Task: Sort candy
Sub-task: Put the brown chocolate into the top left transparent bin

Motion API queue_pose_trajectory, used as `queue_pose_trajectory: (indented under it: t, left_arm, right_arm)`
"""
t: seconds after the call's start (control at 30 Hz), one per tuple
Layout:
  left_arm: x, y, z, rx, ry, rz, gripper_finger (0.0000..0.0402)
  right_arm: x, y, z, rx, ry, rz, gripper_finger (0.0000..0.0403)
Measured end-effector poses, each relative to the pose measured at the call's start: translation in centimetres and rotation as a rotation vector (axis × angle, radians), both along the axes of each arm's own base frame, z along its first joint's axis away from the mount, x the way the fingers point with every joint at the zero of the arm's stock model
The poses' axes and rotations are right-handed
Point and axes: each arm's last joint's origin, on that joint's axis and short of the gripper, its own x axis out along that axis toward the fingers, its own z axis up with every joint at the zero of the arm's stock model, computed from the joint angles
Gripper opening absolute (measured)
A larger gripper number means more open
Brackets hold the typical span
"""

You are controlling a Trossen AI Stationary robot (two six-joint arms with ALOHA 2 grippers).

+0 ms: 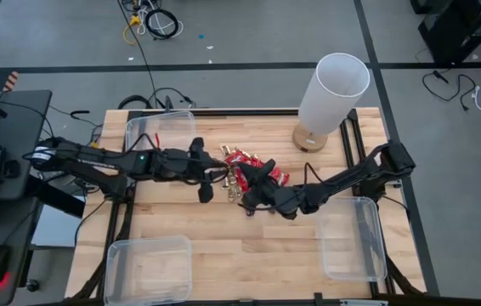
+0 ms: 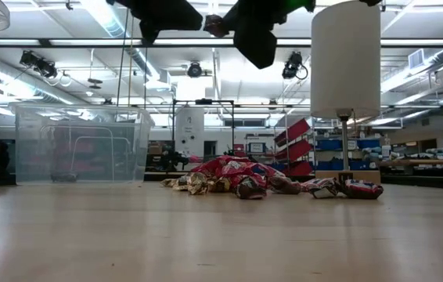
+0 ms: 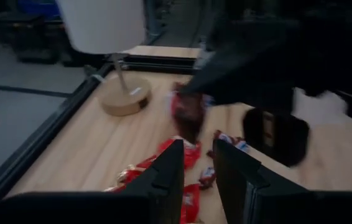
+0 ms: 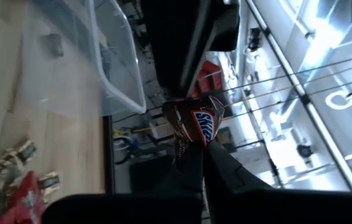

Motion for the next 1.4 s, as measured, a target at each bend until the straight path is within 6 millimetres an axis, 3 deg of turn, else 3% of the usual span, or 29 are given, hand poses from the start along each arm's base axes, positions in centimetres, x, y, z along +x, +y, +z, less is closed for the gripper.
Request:
queue_pose_trajectory:
  t: [1.17,1.4]
  left_arm:
    - [1.1,0.0,-0.2,0.011,-0.046,-0.014,0.0106]
    - [1.1,0.0,-0.3,0.022,-0.029,-0.018,0.0079]
  right_arm:
    - [0.2,0.0,0.3,-0.043,0.010,0.063,0.0000]
    - [0.2,0.0,0.3,-0.043,0.012,0.059,0.0003]
